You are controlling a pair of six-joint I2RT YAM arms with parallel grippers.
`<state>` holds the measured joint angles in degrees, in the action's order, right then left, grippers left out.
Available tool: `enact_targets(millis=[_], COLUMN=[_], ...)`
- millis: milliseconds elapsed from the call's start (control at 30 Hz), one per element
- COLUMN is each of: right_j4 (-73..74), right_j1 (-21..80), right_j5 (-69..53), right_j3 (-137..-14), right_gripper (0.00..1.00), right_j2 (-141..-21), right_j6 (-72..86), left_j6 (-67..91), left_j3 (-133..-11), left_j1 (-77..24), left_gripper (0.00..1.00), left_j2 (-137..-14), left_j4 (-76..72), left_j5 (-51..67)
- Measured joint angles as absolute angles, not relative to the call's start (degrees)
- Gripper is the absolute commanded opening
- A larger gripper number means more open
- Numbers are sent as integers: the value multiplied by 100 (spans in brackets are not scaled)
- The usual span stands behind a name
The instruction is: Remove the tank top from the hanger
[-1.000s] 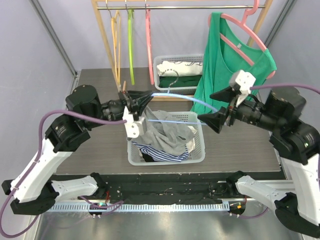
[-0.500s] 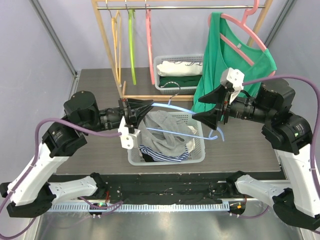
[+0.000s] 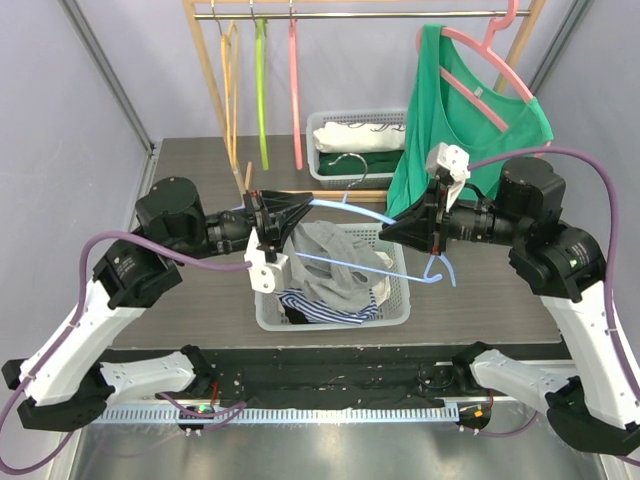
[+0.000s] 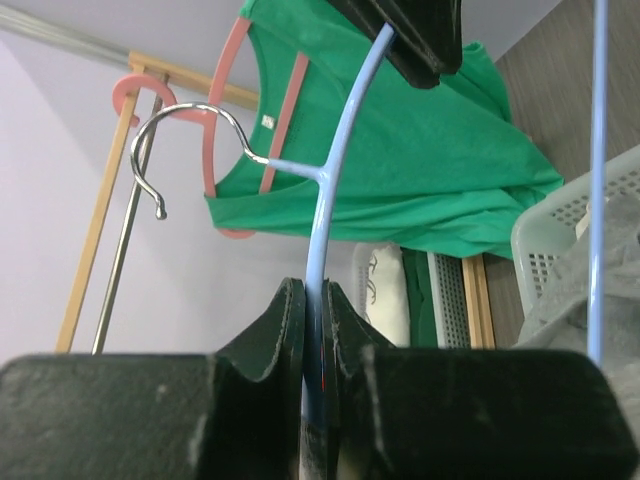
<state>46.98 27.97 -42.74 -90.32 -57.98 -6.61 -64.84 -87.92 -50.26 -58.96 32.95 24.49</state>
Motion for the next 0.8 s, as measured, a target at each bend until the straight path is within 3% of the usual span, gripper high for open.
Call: enact_targets(millis=[100,167,300,333,367,433,533,700,800], right_j4=[4609,4403,4278,4270,4270,4309,4322,4386,4401], right_j1=[2818,2832,2823,2821,2821,2823,2823,2823,2823], right_j5=[-4160,-4066,-3579,-3468,-3367,-3199,-3024,-2875,-2836], right_j3=[-8954,-8788,-8582,-8582,-8589,-8670,-8838,-9059,-9131], right_gripper=[1,1,1,1,1,1,1,1,1], right_j2=[-5629,-5430,-4993,-4943,-4906,-4860,-4882,-5054,-5192], right_j6=[-578,-521,-462,-491,-534,-631,-775,-945,-976], left_j6=[-6440,-6283,-5570,-5312,-5054,-4497,-3728,-2639,-2117], left_j3=[-8785,-8735,-8674,-8676,-8676,-8676,-8687,-8700,-8683], left_j1=[-5039,-5081,-5087,-5087,-5089,-5089,-5087,-5022,-5011], left_gripper=[22,25,43,51,65,71,88,89,82], left_j2=[-5898,-5896,-5863,-5841,-5804,-5675,-5382,-5024,-4917], left_j4=[3186,2974,2482,2377,2294,2259,2401,2661,2703], left_j5=[2429,2390,1959,1826,1658,1372,1094,972,969])
